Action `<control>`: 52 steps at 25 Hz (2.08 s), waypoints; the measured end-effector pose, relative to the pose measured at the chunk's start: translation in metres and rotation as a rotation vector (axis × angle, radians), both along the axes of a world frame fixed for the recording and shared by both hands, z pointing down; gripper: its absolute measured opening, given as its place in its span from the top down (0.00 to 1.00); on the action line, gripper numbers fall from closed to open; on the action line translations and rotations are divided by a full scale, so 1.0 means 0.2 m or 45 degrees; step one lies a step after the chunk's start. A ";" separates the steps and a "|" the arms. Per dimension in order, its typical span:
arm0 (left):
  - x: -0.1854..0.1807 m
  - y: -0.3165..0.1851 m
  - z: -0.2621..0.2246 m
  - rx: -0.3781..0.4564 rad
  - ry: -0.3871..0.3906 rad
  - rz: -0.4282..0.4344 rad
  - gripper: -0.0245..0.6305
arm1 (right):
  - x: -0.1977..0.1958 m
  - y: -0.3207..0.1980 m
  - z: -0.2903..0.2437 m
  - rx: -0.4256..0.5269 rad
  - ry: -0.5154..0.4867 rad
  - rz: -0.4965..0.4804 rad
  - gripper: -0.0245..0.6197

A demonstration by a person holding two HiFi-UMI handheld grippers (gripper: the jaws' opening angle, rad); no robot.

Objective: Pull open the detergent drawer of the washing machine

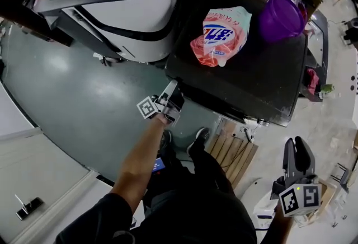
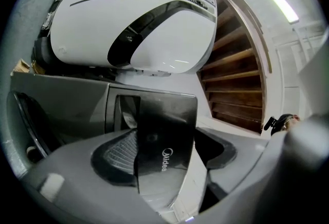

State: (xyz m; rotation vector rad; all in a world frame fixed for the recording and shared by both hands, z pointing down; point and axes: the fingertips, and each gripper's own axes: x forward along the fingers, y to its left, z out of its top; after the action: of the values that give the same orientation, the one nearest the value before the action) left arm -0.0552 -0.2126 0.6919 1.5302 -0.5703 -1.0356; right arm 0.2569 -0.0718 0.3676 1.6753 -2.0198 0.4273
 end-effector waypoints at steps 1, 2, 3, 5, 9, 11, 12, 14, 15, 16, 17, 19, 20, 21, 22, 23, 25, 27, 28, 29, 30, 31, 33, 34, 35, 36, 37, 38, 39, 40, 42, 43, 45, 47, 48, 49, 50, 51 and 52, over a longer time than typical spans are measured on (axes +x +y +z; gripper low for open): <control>0.00 0.00 0.00 -0.004 0.004 0.009 0.38 | 0.00 0.01 0.01 -0.002 -0.001 0.006 0.81; 0.00 0.01 0.00 -0.008 0.005 0.019 0.38 | -0.01 0.02 0.01 -0.005 -0.003 0.010 0.81; -0.01 0.02 0.00 -0.010 0.005 0.028 0.38 | -0.02 0.03 0.02 -0.007 -0.005 0.012 0.81; -0.01 0.02 0.00 -0.012 0.003 0.037 0.38 | -0.03 0.04 0.01 -0.006 -0.005 0.014 0.81; -0.01 0.04 0.02 -0.036 -0.007 0.054 0.38 | -0.04 0.05 0.00 0.001 -0.007 0.030 0.81; -0.04 0.11 -0.05 0.047 0.072 0.055 0.67 | -0.04 0.06 0.00 0.004 -0.009 0.036 0.81; -0.08 0.13 -0.13 0.117 0.138 0.028 0.87 | -0.05 0.06 0.00 0.005 -0.011 0.037 0.81; -0.12 0.15 -0.25 0.192 0.174 -0.017 0.79 | -0.06 0.06 0.01 0.005 -0.019 0.038 0.81; -0.11 0.15 -0.27 0.195 0.147 0.006 0.64 | -0.07 0.06 0.02 0.003 -0.025 0.037 0.81; -0.08 0.17 -0.26 0.179 0.103 0.056 0.60 | -0.09 0.06 0.02 0.003 -0.031 0.032 0.81; -0.05 0.19 -0.22 0.144 0.046 0.110 0.59 | -0.11 0.07 0.01 0.005 -0.036 0.025 0.81; -0.02 0.22 -0.08 0.047 -0.067 0.173 0.52 | -0.15 0.07 -0.01 0.010 -0.042 0.010 0.81; -0.03 0.23 -0.02 0.008 -0.102 0.179 0.50 | -0.16 0.07 -0.01 0.012 -0.044 0.006 0.81; -0.03 0.23 0.02 -0.019 -0.127 0.177 0.47 | -0.16 0.07 -0.01 0.013 -0.045 0.005 0.81; -0.04 0.23 0.04 -0.035 -0.144 0.170 0.45 | -0.16 0.08 -0.01 0.010 -0.044 0.007 0.81; -0.05 0.23 0.06 -0.039 -0.152 0.158 0.43 | -0.15 0.09 0.00 0.005 -0.044 0.012 0.81; -0.06 0.22 0.07 -0.029 -0.137 0.127 0.43 | -0.12 0.11 0.02 -0.010 -0.044 0.027 0.81; -0.06 0.20 0.08 -0.026 -0.117 0.099 0.43 | -0.09 0.12 0.04 -0.022 -0.043 0.040 0.81; -0.05 0.18 0.09 -0.024 -0.114 0.091 0.43 | -0.08 0.13 0.05 -0.026 -0.043 0.047 0.81; -0.04 0.17 0.09 -0.020 -0.116 0.087 0.43 | -0.06 0.13 0.05 -0.027 -0.044 0.052 0.81; -0.03 0.15 0.09 -0.017 -0.119 0.085 0.43 | -0.04 0.13 0.06 -0.029 -0.045 0.057 0.81; -0.02 0.13 0.09 -0.014 -0.123 0.084 0.43 | -0.03 0.13 0.06 -0.030 -0.047 0.059 0.81; 0.00 0.10 0.09 -0.008 -0.125 0.081 0.43 | -0.01 0.13 0.07 -0.036 -0.050 0.064 0.81; 0.01 0.09 0.09 -0.004 -0.123 0.078 0.43 | 0.00 0.13 0.08 -0.040 -0.052 0.066 0.81; 0.02 0.07 0.08 0.002 -0.122 0.075 0.43 | 0.02 0.13 0.09 -0.044 -0.053 0.068 0.81; 0.03 0.05 0.08 0.008 -0.120 0.072 0.43 | 0.03 0.13 0.09 -0.047 -0.055 0.070 0.81; 0.04 0.04 0.08 0.016 -0.119 0.069 0.42 | 0.04 0.12 0.10 -0.051 -0.055 0.073 0.81; 0.05 0.02 0.07 0.024 -0.117 0.067 0.42 | 0.06 0.12 0.11 -0.056 -0.055 0.075 0.81; 0.05 0.01 0.07 0.034 -0.111 0.065 0.42 | 0.07 0.12 0.12 -0.061 -0.055 0.078 0.81; 0.06 0.00 0.06 0.049 -0.103 0.064 0.42 | 0.08 0.12 0.13 -0.066 -0.056 0.082 0.81; 0.06 0.00 0.04 0.087 -0.072 0.064 0.42 | 0.09 0.12 0.15 -0.078 -0.054 0.087 0.81; 0.06 0.00 0.02 0.107 -0.046 0.060 0.42 | 0.10 0.12 0.15 -0.083 -0.050 0.088 0.81; 0.06 -0.01 0.01 0.136 -0.004 0.044 0.37 | 0.12 0.13 0.17 -0.095 -0.043 0.091 0.81; 0.06 -0.02 0.01 0.164 -0.002 0.023 0.37 | 0.13 0.13 0.20 -0.113 -0.036 0.094 0.81; 0.05 -0.02 0.01 0.173 0.002 0.010 0.38 | 0.14 0.14 0.22 -0.125 -0.034 0.097 0.81; 0.05 -0.03 0.01 0.169 0.018 -0.002 0.38 | 0.14 0.15 0.24 -0.137 -0.033 0.102 0.81; 0.05 -0.03 0.01 0.153 0.047 -0.013 0.40 | 0.15 0.16 0.26 -0.149 -0.034 0.109 0.81; 0.05 -0.03 0.01 0.133 0.075 -0.019 0.40 | 0.15 0.17 0.27 -0.159 -0.037 0.115 0.81; 0.05 -0.03 0.02 0.115 0.090 -0.021 0.40 | 0.15 0.17 0.27 -0.166 -0.041 0.119 0.81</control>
State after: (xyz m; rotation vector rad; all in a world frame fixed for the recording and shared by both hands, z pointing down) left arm -0.0449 -0.2183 0.6954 1.5635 -0.4935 -1.1367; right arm 0.2871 -0.0380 0.4221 1.6967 -1.8985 0.6085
